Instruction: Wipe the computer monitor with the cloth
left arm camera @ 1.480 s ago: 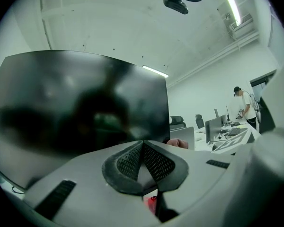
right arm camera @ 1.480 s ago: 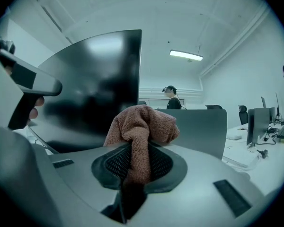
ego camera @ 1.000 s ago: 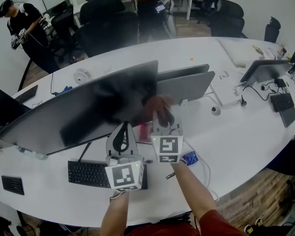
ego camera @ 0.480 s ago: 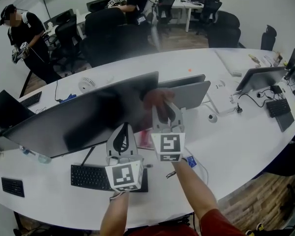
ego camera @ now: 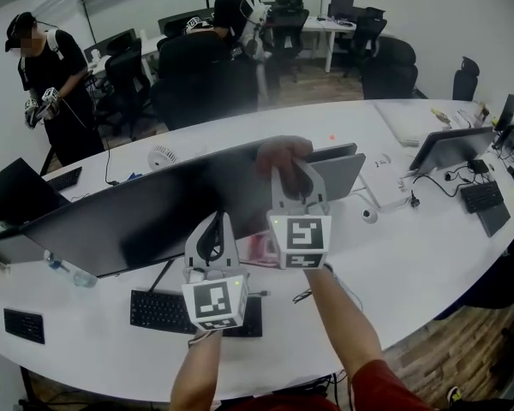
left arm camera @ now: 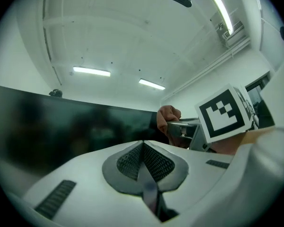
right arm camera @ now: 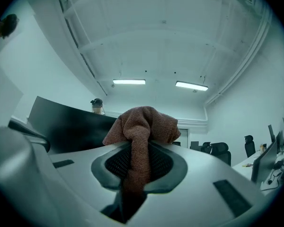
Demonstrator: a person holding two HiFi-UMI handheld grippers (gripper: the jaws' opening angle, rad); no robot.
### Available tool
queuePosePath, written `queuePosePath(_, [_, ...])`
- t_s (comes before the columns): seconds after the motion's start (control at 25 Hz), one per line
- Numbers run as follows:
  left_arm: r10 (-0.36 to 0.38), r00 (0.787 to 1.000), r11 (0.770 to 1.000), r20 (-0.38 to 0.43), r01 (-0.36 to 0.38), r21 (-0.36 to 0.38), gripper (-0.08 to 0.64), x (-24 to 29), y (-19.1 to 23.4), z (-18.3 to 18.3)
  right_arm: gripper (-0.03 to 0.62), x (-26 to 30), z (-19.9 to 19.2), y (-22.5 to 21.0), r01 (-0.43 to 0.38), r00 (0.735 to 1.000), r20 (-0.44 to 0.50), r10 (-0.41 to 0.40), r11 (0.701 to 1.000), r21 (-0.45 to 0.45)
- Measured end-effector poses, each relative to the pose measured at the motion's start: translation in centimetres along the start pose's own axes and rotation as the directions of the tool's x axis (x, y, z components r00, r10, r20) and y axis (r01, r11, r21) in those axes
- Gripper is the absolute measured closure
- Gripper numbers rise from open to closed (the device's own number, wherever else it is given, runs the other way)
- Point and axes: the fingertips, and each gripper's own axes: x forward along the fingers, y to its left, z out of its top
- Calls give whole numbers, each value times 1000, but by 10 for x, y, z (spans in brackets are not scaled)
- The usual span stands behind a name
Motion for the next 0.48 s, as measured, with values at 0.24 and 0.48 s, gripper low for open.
queuePosePath(0.24, [-11,1000,1000,23,11,-4,537,-4,3,15,512,6,15,0,6,1000,-12,-6,1000,-5])
queuePosePath(0.48, [-14,999,1000,41,14,-2,537,-11,7,23,512,1,15,2,25,1000,-18,-26,1000,-16])
